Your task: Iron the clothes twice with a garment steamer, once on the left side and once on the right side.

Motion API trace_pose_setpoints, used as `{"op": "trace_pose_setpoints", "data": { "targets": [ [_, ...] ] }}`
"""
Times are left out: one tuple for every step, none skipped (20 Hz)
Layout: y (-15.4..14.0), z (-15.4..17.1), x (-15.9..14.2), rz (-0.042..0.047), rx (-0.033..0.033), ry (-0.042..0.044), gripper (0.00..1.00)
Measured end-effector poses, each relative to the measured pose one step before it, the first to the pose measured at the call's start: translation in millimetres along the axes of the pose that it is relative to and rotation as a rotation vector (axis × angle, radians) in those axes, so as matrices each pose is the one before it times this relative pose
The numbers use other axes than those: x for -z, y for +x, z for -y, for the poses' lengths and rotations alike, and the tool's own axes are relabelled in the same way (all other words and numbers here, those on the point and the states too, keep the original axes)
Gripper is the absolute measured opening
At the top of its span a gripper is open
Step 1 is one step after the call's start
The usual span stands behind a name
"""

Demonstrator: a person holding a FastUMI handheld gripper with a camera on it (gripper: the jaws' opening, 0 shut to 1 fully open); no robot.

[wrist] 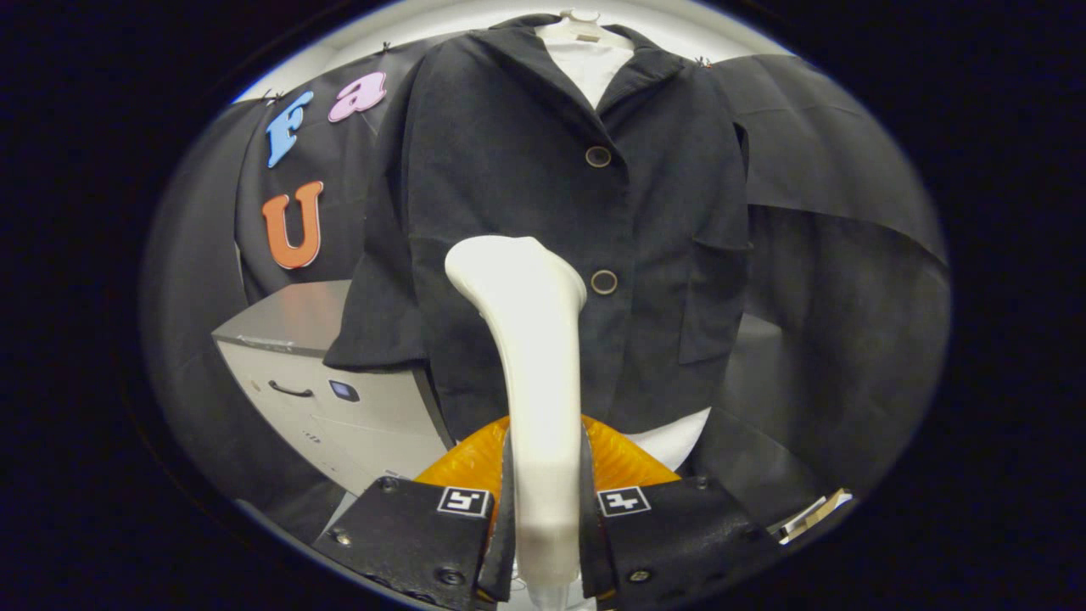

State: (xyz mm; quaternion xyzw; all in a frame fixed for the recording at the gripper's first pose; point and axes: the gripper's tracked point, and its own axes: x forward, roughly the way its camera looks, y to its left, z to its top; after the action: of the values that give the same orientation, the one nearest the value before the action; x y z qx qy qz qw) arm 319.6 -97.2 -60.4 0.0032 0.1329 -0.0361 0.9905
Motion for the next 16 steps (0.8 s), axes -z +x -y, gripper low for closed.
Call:
{"op": "trace_pose_setpoints", "data": {
  "targets": [
    [1.38, -0.18, 6.50, -0.00611, 0.00202, -0.00336, 0.33],
    [1.33, -0.44, 5.10, -0.00949, -0.00002, -0.00140, 0.33],
    [2.25, 0.15, 6.67, -0.00883, 0.00151, -0.00030, 0.33],
    [1.63, -0.13, 6.89, -0.01028, 0.00098, 0.00082, 0.33],
    [2.05, -1.05, 8.10, -0.01114, 0.00254, -0.00263, 0.33],
    [1.54, -0.54, 7.46, -0.01018, 0.00155, -0.00136, 0.33],
    [1.12, -0.31, 6.66, -0.01121, 0.00144, -0.00359, 0.33],
    [0.94, -0.47, 5.25, -0.00796, 0.00141, -0.00148, 0.33],
    [2.67, -1.11, 5.67, -0.00740, 0.00211, -0.00194, 0.33],
    [2.40, -0.94, 5.84, -0.00867, 0.00258, -0.00141, 0.33],
    [1.95, -1.14, 5.62, -0.00811, 0.00221, -0.00171, 0.33],
    [1.77, -0.28, 3.52, -0.00747, 0.00088, -0.00121, 0.33],
    [1.19, -1.56, 3.30, -0.00694, 0.00296, -0.00076, 0.33],
    [1.31, -0.30, 1.67, -0.00665, 0.00169, 0.00095, 0.33],
    [0.75, -0.97, 2.30, -0.00606, 0.00094, 0.00447, 0.33],
    [-0.78, 0.02, -0.21, -0.00263, -0.00196, 0.00813, 0.33]
  ]
}}
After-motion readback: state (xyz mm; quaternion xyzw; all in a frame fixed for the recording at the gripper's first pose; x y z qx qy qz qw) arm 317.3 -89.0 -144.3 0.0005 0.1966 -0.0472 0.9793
